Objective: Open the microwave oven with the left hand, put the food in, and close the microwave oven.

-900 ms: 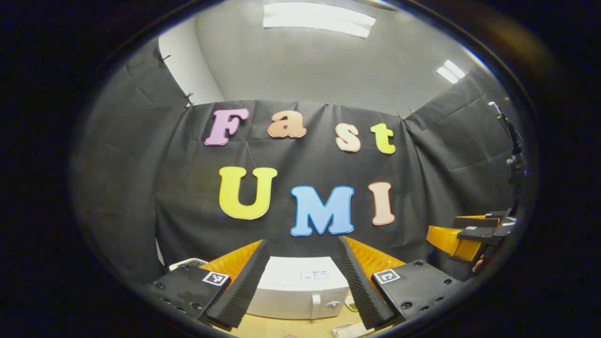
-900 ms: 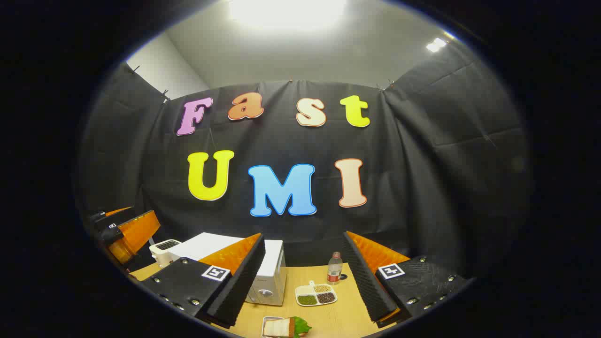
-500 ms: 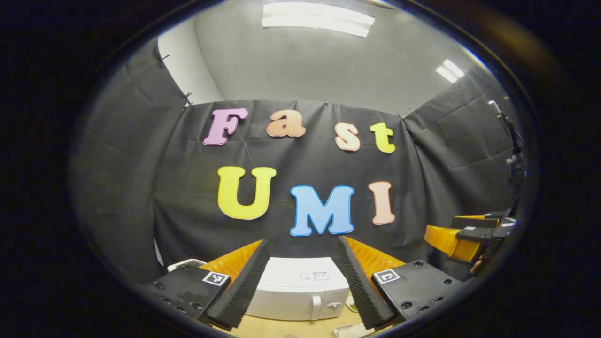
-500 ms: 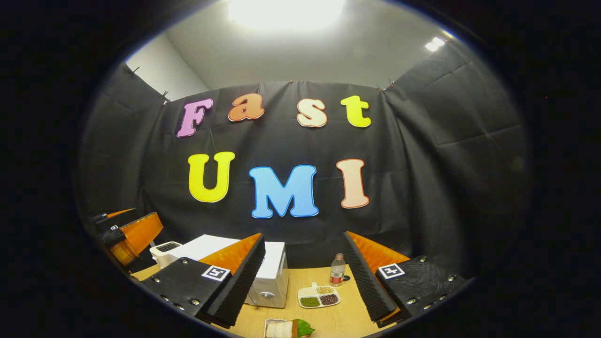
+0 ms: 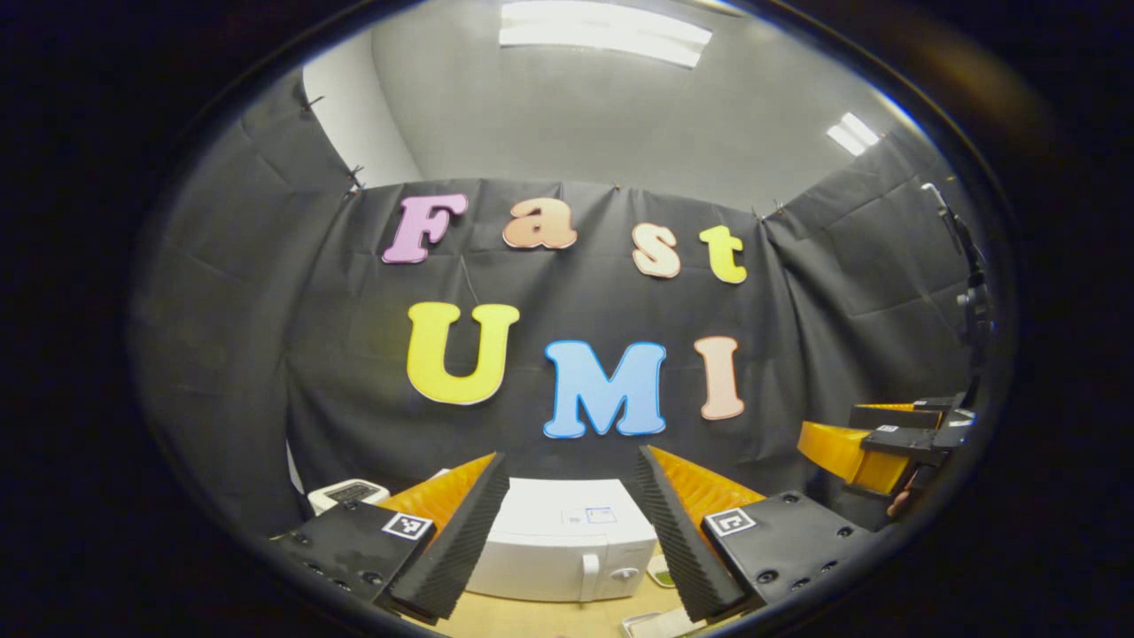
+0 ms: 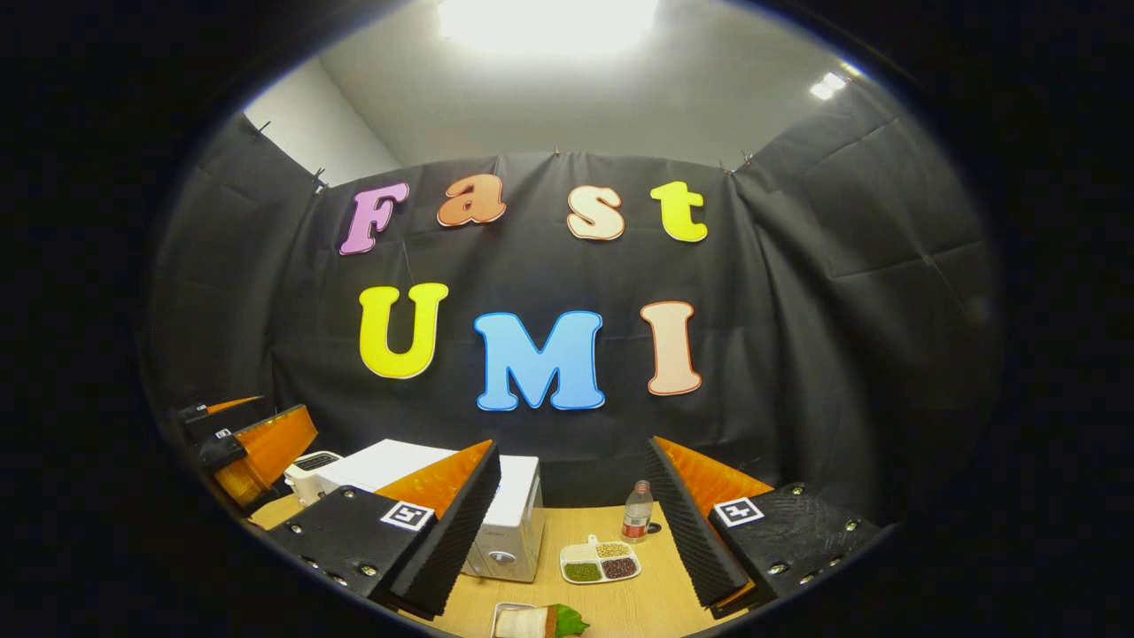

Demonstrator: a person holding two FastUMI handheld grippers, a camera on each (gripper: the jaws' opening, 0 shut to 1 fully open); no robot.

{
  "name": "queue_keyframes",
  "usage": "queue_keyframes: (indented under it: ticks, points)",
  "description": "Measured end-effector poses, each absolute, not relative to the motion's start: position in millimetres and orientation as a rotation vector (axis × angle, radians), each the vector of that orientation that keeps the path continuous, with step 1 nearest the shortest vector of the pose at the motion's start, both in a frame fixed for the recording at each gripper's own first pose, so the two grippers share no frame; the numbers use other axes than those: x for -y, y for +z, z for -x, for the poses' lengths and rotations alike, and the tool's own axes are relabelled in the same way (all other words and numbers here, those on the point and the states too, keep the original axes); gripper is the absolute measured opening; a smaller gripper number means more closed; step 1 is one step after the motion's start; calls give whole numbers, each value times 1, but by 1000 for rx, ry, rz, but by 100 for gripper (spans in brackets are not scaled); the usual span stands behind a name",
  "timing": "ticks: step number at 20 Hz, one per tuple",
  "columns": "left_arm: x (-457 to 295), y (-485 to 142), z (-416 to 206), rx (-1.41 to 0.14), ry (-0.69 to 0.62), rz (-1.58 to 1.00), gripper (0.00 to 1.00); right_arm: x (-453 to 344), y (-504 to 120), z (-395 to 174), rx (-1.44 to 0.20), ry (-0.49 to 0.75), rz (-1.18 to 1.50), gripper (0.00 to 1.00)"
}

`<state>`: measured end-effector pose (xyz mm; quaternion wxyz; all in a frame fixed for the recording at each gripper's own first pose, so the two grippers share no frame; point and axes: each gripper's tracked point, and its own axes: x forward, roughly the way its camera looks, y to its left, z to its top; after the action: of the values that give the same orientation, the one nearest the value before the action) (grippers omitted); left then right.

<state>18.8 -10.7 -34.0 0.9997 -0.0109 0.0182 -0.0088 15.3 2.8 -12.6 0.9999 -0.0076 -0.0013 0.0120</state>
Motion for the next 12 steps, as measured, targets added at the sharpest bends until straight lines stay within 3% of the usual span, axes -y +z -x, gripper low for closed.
queue_keyframes:
  ticks: [12]
  points:
    - [30,-214,-62,-337,-82,6,95,23,-41,-21,-67,-16,73,99]
